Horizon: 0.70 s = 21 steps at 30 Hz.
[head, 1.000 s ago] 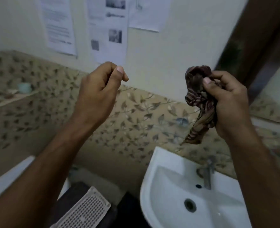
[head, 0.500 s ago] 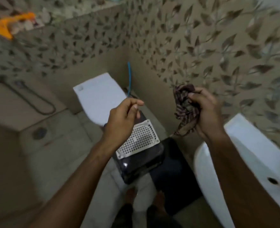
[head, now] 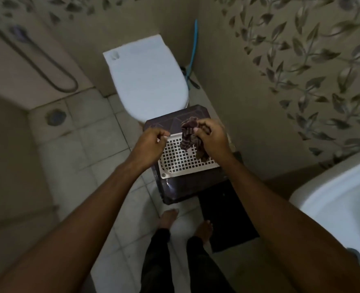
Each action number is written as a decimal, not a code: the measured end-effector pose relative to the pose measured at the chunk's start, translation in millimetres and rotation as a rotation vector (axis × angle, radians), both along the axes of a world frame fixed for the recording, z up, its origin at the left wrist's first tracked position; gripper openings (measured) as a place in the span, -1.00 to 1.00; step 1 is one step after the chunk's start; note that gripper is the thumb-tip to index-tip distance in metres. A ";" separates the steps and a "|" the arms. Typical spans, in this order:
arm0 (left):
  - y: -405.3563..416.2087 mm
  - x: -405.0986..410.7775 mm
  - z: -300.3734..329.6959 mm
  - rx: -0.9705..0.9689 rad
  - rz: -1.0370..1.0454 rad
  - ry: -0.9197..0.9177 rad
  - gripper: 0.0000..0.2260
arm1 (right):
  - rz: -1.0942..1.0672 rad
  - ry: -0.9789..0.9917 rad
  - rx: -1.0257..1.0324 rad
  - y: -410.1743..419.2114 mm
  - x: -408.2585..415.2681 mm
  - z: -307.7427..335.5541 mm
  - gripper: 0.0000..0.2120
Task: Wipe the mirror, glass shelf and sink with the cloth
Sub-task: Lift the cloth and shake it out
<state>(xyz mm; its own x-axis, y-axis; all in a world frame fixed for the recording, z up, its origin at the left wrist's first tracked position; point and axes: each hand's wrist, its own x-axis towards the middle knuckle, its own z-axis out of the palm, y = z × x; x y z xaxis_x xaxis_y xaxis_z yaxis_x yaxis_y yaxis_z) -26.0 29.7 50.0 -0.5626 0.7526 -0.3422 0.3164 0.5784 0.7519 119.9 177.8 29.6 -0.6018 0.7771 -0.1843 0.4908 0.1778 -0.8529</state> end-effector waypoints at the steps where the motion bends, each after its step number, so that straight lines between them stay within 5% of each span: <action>1: -1.5 0.4 -12.7 -0.013 0.008 -0.010 -0.83 | 0.034 -0.039 0.053 0.1 -3.2 -12.6 -0.84; 8: -22.0 24.9 -55.5 -0.030 0.113 -0.053 -0.83 | 0.310 -0.240 0.191 -11.6 -4.3 -85.4 -0.81; 16: -40.4 37.6 -59.3 -0.009 0.167 -0.020 -0.75 | 0.274 -0.450 0.295 -30.7 11.8 -128.9 -0.74; 21: -35.4 26.9 -57.1 0.001 0.136 0.033 -0.74 | 0.248 -0.397 0.310 -35.7 5.2 -112.3 -0.74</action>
